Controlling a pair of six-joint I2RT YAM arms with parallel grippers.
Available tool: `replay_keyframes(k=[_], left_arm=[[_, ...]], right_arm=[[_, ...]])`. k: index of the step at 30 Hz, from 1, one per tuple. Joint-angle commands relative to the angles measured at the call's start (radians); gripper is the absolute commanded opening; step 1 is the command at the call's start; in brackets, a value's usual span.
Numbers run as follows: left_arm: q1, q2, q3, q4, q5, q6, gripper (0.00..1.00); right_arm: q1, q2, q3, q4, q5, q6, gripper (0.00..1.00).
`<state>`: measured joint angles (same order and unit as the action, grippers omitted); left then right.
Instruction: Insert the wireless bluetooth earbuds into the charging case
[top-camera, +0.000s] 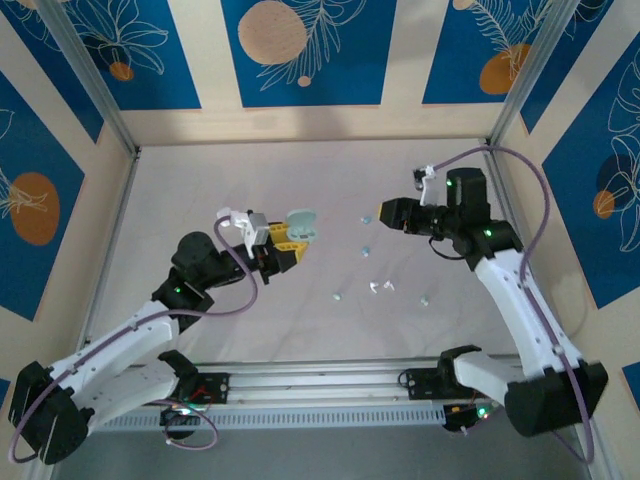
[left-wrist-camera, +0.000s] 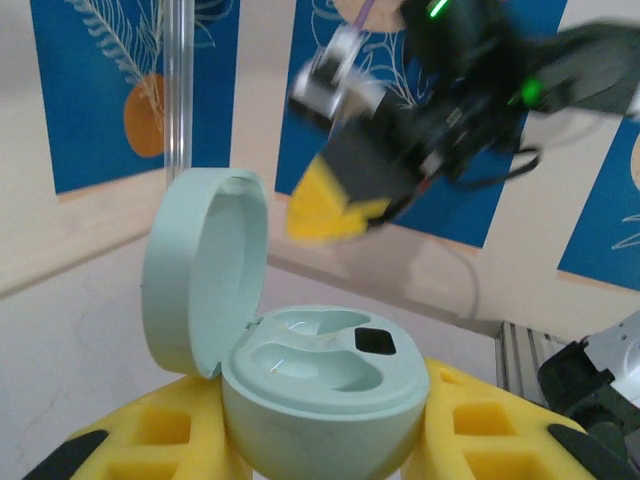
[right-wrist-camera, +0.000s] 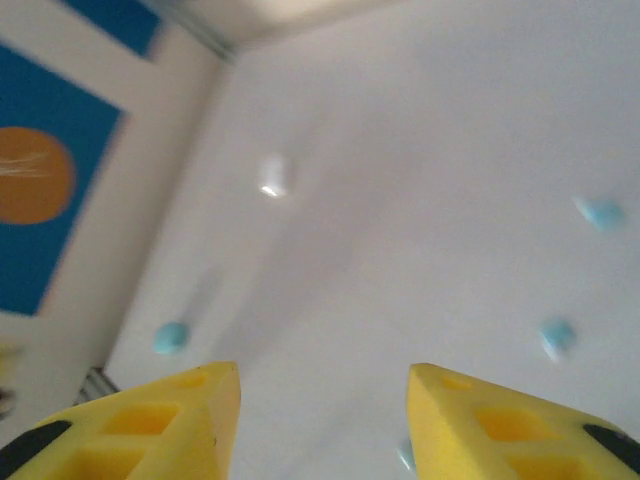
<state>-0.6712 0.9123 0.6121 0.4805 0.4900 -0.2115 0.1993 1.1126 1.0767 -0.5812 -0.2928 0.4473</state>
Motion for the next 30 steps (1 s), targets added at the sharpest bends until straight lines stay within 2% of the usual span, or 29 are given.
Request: replay_keyframes(k=[1,4,7,12,16,23,30], left_arm=[[-0.01,-0.037,0.003,0.032,-0.021,-0.032,0.28],[-0.01,-0.06,0.004,0.026,-0.036,-0.038,0.28],[-0.01,-0.074,0.013,0.017,-0.047,-0.034,0.28],[-0.009,-0.085,0.044,-0.003,-0.039,-0.032,0.28],[-0.01,-0.106,0.046,-0.018,-0.048,-0.033,0.28],[-0.01,-0.156,0.04,-0.068,-0.066,-0.025,0.28],[-0.01,-0.178,0.048,-0.112,-0.077,-0.004,0.28]], right_arm=[[-0.002,0.076,-0.067,-0.21,0.038,0.053,0.46],[0.046,0.136,-0.124,-0.174,-0.028,0.052,0.44],[0.128,0.215,-0.136,-0.136,-0.029,0.007,0.45],[0.224,0.397,-0.033,-0.155,-0.02,-0.086,0.45],[0.307,0.56,0.084,-0.187,0.051,-0.143,0.46],[0.375,0.768,0.225,-0.234,0.082,-0.205,0.46],[0.396,0.801,0.213,-0.236,0.084,-0.202,0.49]])
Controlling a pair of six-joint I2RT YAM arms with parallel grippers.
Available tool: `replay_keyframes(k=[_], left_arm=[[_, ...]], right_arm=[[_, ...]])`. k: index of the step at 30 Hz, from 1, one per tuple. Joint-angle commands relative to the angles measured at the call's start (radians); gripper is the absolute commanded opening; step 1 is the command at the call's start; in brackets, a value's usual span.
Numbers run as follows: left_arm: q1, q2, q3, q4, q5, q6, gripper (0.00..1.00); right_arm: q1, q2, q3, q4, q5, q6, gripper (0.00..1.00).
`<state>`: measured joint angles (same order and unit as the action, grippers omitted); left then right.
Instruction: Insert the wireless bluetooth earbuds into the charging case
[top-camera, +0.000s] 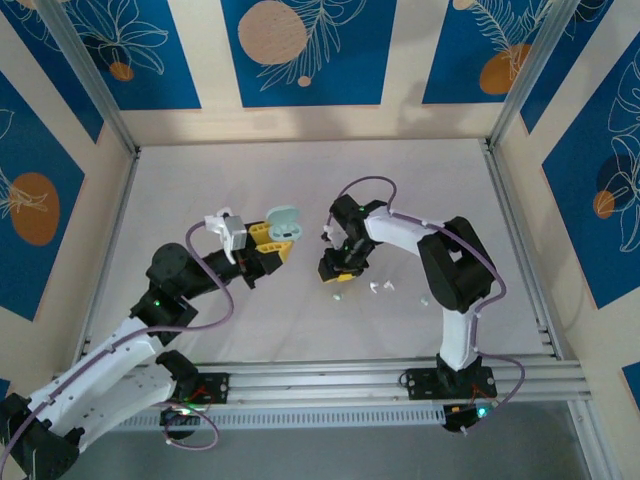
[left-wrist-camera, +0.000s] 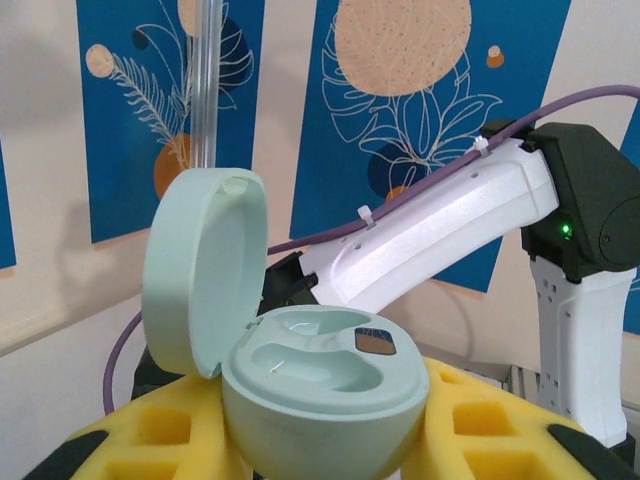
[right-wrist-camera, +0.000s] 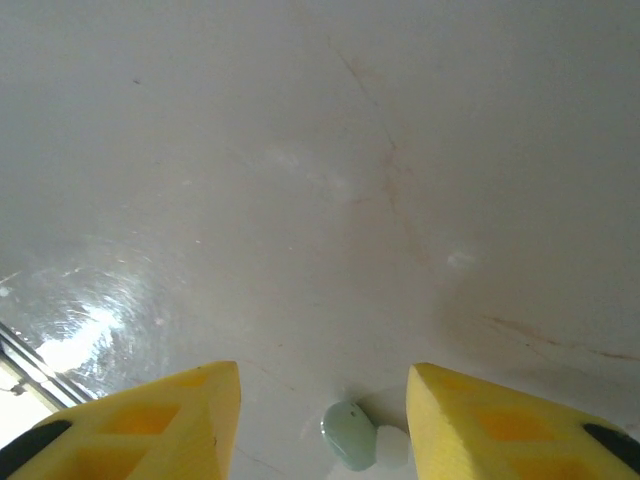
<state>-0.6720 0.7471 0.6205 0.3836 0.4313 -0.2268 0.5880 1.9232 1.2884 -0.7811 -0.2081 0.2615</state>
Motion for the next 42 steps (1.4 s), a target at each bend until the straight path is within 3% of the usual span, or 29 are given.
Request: replay_keyframes(k=[1,23,28,42], left_arm=[[-0.009,-0.012,0.039,-0.016,-0.017,0.012,0.28],[-0.009,0.011,0.047,-0.017,-0.013,0.014,0.28],[-0.009,0.012,0.045,-0.018,-0.014,0.014,0.28],[-0.009,0.009,0.048,-0.025,-0.02,0.014,0.28]], right_arm=[[0.007,-0.015,-0.009,-0.037,0.001,-0.017,0.49],[0.049,-0.112,-0.109,-0.07,-0.071,-0.014,0.49],[0.056,-0.131,-0.097,-0.057,-0.005,-0.008,0.49],[0.053,-0.025,-0.029,-0.023,0.027,-0.011,0.49]])
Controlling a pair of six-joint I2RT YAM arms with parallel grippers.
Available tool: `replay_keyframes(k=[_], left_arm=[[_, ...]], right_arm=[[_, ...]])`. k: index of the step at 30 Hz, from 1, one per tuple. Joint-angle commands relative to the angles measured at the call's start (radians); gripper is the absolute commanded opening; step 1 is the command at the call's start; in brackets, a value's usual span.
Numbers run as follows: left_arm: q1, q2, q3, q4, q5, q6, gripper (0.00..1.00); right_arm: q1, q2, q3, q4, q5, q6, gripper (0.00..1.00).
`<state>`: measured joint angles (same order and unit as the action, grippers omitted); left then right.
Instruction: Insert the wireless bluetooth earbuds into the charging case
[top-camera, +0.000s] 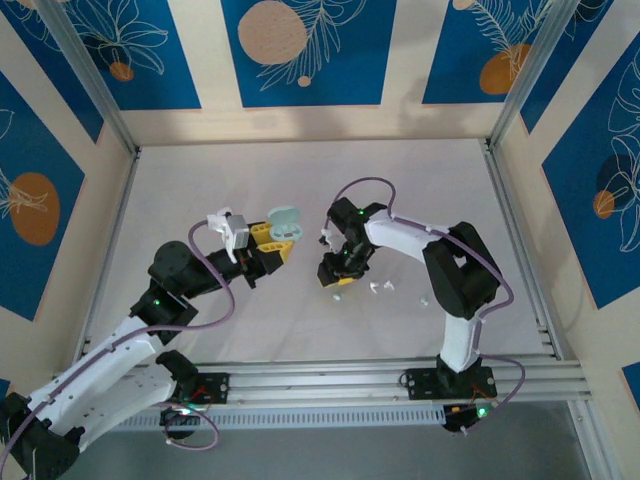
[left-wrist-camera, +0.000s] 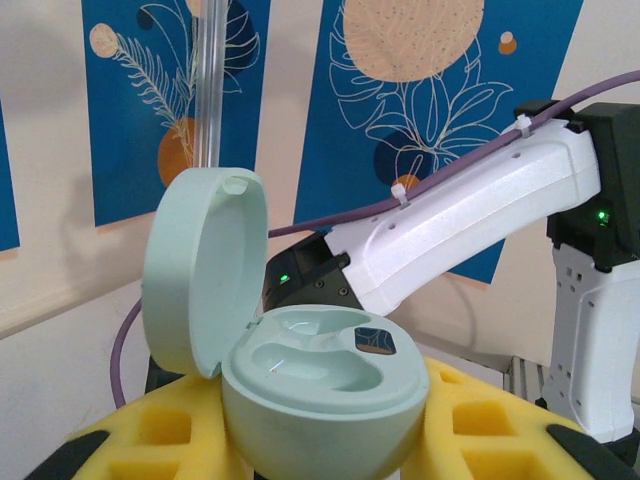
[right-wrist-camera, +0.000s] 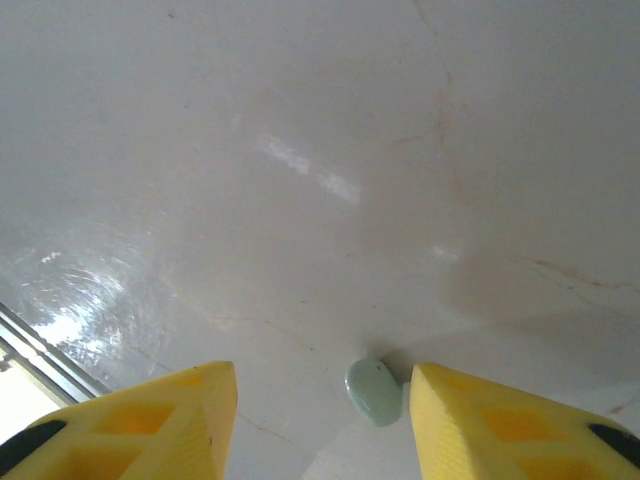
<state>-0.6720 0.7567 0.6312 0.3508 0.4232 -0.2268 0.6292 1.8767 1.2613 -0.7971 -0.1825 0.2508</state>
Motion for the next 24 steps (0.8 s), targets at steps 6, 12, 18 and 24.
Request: replay_keyframes(k=[6,12,18,24], left_arm=[[-0.008,0.007,0.038,0.007,-0.009,0.015,0.28],[-0.009,0.013,0.039,0.013,-0.006,0.013,0.28],[-0.009,0.017,0.041,0.015,-0.006,0.009,0.28],[-0.009,0.023,0.041,0.019,-0.003,0.003,0.28]], right_arm=[[0.024,0.016,-0.052,0.003,0.002,0.007,0.49],[0.027,-0.007,-0.095,0.0,-0.005,0.007,0.49],[0.035,-0.035,-0.115,-0.001,-0.018,0.021,0.49],[0.052,-0.042,-0.098,-0.013,0.011,0.041,0.49]])
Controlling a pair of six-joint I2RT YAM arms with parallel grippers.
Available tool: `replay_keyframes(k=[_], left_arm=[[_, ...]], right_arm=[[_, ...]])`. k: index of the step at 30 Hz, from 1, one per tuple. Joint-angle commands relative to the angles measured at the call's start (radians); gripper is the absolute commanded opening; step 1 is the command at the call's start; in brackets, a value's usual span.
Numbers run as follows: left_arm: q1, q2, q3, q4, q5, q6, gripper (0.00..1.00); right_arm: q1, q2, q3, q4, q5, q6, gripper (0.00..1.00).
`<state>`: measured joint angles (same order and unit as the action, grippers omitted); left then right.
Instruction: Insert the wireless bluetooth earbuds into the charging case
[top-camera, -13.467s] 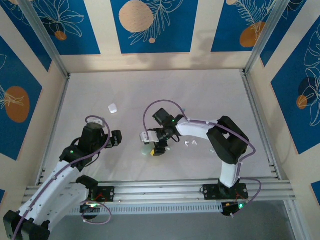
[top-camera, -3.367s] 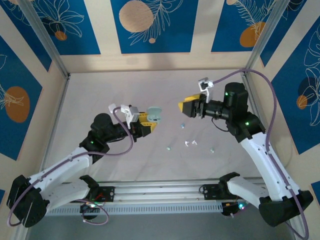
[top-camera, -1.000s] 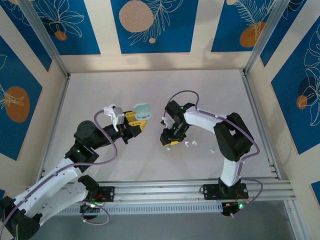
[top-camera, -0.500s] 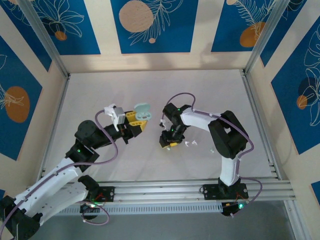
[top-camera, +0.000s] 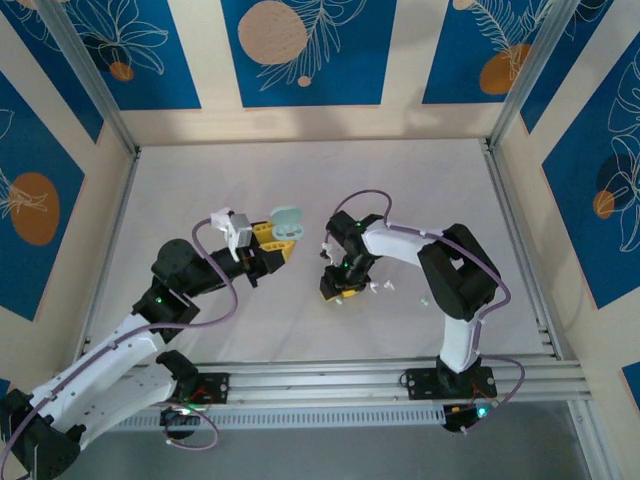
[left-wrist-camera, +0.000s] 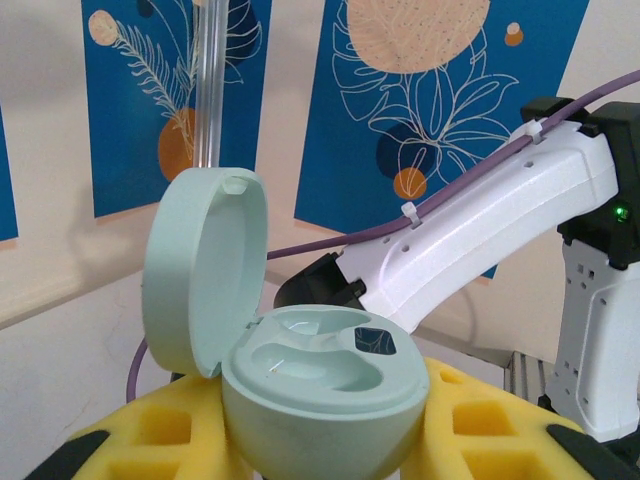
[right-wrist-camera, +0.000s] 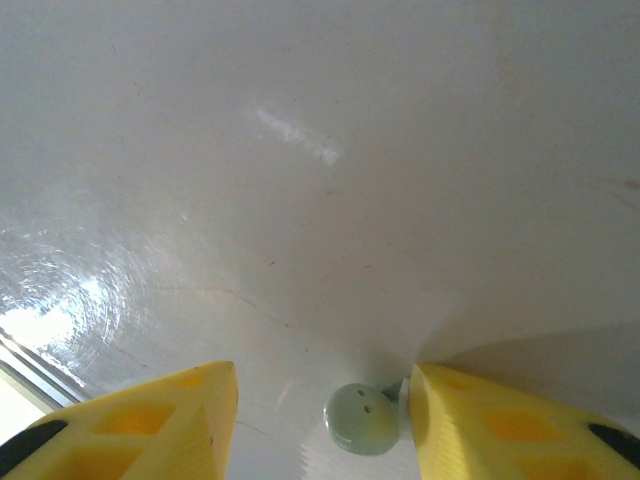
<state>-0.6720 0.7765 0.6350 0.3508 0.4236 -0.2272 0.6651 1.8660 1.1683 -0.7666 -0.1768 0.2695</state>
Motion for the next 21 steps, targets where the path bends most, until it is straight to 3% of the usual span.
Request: replay_keyframes(k=[1,21], left_arm=[[-0.008,0.003,0.038,0.019,-0.004,0.003,0.28],[-0.009,0.01,0.037,0.03,-0.002,-0.008,0.28]], right_arm=[[0.018,-0.033,0.0,-0.044,0.008,0.026,0.49],[0.019,0.041,0.057,-0.044,0.048,0.006,0.5]])
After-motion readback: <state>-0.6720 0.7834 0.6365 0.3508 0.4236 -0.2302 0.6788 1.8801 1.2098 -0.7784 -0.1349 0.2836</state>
